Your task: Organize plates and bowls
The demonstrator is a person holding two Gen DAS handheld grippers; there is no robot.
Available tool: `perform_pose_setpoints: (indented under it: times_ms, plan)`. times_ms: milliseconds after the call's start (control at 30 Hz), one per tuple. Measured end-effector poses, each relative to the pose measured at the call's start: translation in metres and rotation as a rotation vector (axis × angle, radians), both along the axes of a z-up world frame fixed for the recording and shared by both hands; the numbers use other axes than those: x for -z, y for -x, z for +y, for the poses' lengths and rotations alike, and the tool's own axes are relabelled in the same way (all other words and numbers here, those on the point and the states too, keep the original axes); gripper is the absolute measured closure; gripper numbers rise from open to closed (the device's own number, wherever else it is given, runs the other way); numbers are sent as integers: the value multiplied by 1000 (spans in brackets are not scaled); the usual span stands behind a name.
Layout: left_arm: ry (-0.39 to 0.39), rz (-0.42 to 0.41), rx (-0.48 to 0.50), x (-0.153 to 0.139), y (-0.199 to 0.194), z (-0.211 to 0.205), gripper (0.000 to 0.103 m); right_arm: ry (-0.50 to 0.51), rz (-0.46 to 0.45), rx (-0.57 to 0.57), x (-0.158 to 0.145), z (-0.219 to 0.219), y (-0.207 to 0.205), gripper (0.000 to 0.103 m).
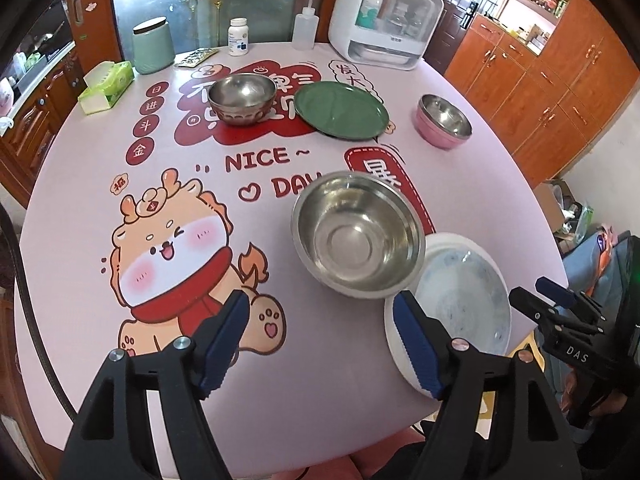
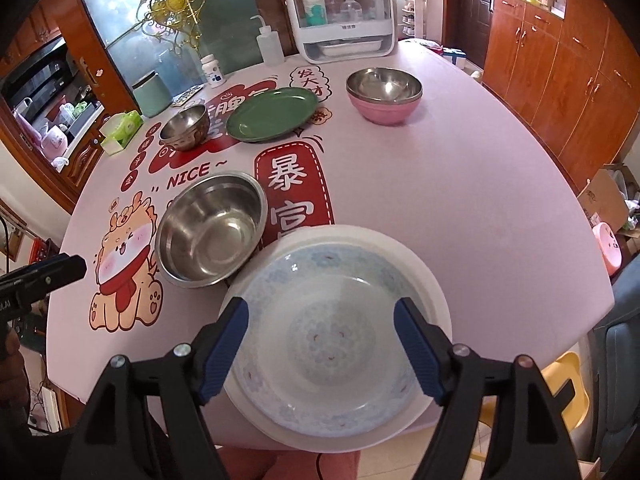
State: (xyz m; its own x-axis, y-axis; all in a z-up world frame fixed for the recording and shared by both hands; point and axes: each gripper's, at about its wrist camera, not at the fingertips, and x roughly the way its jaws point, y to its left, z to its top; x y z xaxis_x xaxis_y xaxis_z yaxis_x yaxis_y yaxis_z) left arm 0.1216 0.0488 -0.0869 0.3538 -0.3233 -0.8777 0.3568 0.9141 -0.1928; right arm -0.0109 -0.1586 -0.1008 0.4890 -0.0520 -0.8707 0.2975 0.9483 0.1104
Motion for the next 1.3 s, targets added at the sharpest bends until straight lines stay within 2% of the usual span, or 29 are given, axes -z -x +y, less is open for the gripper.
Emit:
perform_pose_setpoints:
  times_ms: [367, 767, 967, 1300]
  plan:
    - [-23, -8, -82, -18, -34, -31, 25, -24, -46, -72, -27, -43, -38, 27]
    - [-39, 2, -204, -31, -79, -77, 24, -72, -86, -194, -45, -96, -107, 27]
    - [-55, 19, -269, -27, -101, -88, 24, -93, -99, -249, -42, -111, -146, 27]
    - [-104, 61, -327, -11, -143, -109, 24, -238, -62, -281, -11, -127, -209, 27]
